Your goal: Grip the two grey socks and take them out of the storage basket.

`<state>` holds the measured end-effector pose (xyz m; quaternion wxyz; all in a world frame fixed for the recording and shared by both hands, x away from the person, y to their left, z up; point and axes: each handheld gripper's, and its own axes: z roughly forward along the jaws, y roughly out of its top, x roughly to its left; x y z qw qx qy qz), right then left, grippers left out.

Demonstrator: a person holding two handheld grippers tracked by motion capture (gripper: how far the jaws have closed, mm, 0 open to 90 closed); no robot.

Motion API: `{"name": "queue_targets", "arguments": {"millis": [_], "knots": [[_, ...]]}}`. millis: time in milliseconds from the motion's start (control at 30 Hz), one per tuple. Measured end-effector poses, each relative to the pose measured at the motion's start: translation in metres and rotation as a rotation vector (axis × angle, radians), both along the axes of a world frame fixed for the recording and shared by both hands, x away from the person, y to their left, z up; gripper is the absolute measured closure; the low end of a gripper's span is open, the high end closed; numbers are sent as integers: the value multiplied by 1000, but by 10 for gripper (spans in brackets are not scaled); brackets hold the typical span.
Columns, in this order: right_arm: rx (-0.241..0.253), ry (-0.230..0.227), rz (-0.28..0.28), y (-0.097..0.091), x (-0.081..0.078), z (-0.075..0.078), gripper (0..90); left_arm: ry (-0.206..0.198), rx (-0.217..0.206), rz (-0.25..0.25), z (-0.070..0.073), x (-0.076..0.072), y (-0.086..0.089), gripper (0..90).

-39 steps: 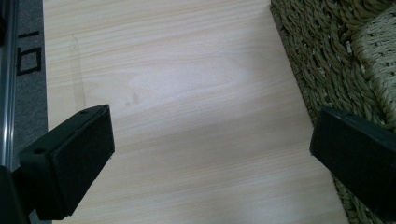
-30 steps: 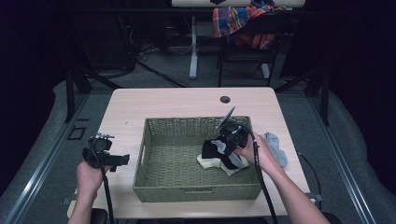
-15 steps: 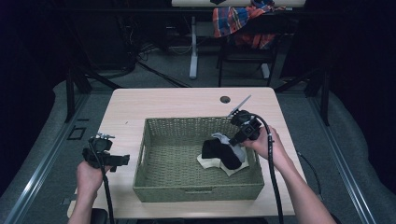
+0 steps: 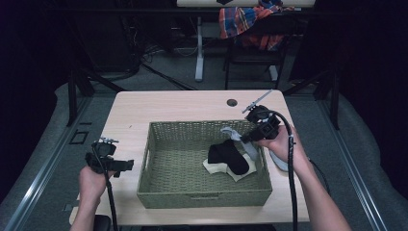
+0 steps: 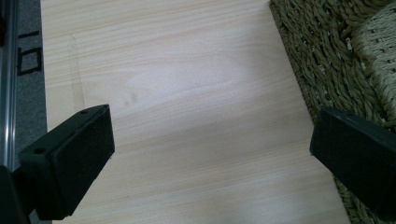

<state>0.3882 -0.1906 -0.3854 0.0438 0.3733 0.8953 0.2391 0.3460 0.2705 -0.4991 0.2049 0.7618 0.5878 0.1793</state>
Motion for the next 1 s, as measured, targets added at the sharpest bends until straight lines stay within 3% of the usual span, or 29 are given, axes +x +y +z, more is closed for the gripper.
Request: {"name": "queue_targets", "arguments": {"millis": [467,900,1000], "knots": [[27,-52,-14,-18,-11,26,855,3,-1,-1,0,0,0,0],[45,-81,-65,-43,-15,38,855,2,1,-1,0,0,0,1],[30,-79,-81,-52,-14,38,856,1,1,-2,0,0,-1,1]]}}
